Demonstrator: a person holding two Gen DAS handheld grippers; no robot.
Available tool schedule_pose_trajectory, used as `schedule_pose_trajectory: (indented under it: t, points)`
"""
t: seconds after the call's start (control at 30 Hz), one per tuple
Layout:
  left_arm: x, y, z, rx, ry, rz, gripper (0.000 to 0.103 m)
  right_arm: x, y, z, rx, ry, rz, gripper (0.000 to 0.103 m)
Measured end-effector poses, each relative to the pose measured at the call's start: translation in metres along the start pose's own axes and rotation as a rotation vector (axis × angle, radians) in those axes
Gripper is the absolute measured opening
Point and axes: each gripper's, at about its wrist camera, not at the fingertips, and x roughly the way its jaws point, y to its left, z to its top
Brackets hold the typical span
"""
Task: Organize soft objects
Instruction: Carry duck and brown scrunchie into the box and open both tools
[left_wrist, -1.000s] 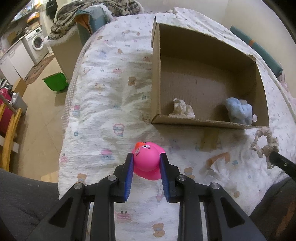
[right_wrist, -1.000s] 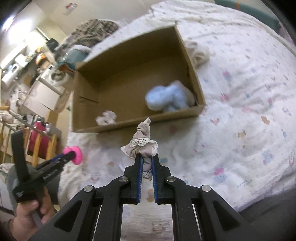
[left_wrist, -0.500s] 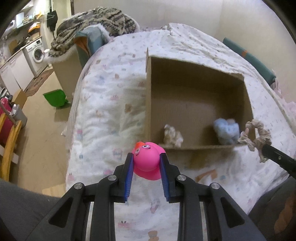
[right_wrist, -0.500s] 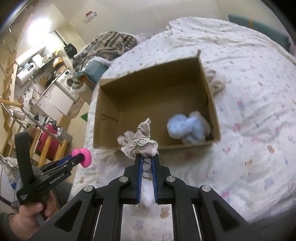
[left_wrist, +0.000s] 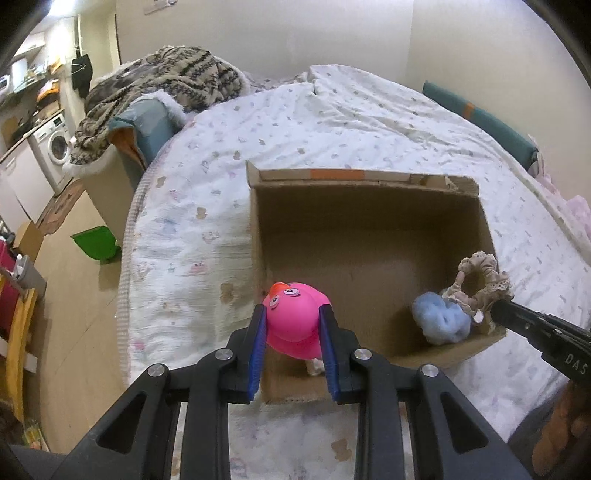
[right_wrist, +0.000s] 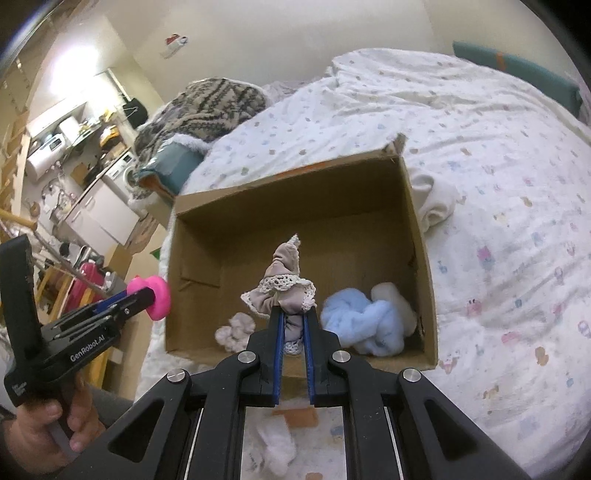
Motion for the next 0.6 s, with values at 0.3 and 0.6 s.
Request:
schedule_pose_trajectory:
  t: [0.3, 0.6]
  points:
    - [0.030, -0.003, -0.019, 0.011, 0.011, -0.020, 0.025, 0.026, -0.005, -0.013, -0.006, 0.058, -0.042, 0.012]
    - [0.033, -0.001, -0.020, -0.002, 0.018, -0.022, 0.025, 0.037, -0.005, -0.016, -0.008, 0.098, -0.054, 0.012]
